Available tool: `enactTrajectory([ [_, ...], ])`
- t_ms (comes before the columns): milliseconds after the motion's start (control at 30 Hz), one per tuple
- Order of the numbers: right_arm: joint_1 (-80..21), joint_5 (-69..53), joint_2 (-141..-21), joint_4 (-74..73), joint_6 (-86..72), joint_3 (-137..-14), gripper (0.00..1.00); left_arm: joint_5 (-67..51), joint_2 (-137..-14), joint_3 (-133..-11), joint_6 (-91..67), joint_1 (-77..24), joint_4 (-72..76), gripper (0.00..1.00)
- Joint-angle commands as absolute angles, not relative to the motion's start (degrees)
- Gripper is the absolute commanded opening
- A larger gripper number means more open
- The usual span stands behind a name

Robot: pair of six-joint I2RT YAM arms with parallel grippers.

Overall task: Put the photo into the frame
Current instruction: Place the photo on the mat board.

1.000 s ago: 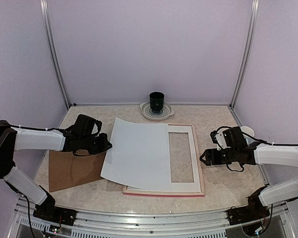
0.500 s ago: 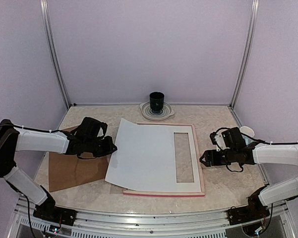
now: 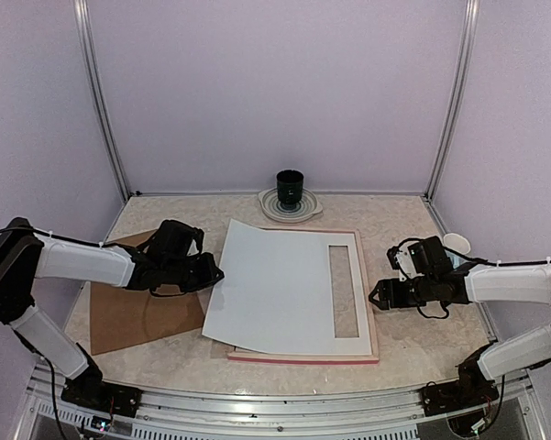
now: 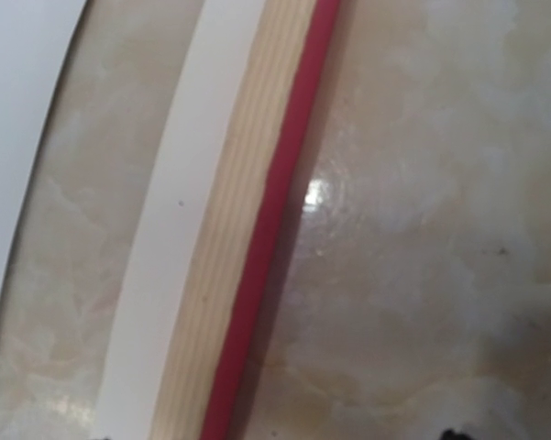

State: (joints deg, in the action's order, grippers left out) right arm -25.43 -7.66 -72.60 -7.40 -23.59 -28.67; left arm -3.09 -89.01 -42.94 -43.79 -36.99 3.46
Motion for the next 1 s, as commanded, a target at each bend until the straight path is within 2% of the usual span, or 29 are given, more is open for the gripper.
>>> enactTrajectory([
  [0, -25.93, -7.7, -73.7, -7.05, -24.07, -29.53, 0.77, -2.14, -89.77, -43.33, -45.99, -38.0, 6.76, 0.08],
  [967, -25.93, -10.93, -75.63, -5.67, -24.17, -29.27, 0.77, 4.48, -91.53, -39.63, -54.52, -43.43, 15.92, 0.02],
])
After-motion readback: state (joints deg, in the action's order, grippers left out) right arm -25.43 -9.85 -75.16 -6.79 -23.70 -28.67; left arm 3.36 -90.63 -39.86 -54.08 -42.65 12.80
